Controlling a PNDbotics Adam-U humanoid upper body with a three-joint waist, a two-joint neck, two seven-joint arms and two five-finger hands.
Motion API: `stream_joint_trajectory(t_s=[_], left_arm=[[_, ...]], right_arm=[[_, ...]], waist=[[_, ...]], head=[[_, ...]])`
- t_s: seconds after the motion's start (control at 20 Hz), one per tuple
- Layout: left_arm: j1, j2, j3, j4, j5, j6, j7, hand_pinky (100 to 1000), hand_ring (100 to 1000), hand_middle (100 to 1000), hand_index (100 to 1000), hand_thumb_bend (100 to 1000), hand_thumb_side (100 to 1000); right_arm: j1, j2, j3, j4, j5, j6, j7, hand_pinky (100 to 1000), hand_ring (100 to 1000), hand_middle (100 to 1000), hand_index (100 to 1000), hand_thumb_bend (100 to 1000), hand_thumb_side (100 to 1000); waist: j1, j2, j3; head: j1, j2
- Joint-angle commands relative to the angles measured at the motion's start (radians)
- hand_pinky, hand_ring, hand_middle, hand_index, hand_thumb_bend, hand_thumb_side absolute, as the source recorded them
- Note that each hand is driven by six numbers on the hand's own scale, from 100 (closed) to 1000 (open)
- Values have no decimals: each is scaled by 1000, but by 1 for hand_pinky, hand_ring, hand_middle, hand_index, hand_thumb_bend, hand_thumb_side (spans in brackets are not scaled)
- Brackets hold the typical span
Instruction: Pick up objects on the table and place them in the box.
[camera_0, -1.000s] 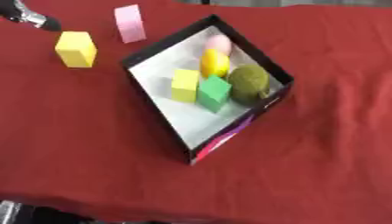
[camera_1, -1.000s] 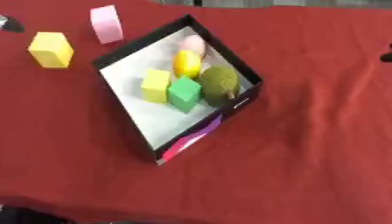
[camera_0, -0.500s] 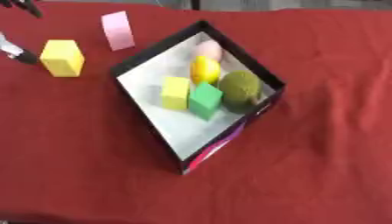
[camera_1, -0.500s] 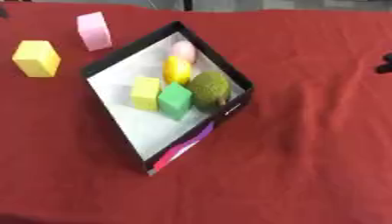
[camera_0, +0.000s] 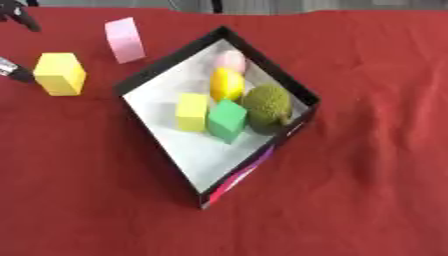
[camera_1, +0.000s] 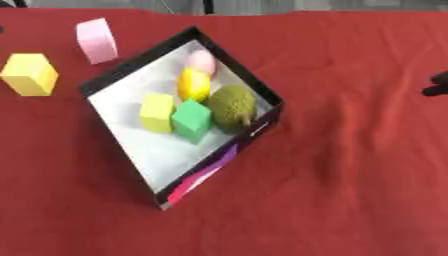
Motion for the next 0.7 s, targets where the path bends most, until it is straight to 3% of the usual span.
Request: stream_joint_trajectory(t_s=[0.05, 0.7], left_arm=[[-29, 31, 3, 3, -9, -77, -70, 941, 938, 830, 867, 753, 515], [-45, 3, -3, 66, -67, -112, -70, 941, 950, 833, 876, 776, 536]], right_arm=[[-9, -13, -5, -20, 11, 0, 3, 938, 674, 646, 879, 100, 523], [-19, -3, -1, -20, 22, 11, 0, 936, 667, 640, 875, 100, 523]], waist=[[1, -13, -2], [-3, 2, -9]], head=[[7, -13], [24, -18]])
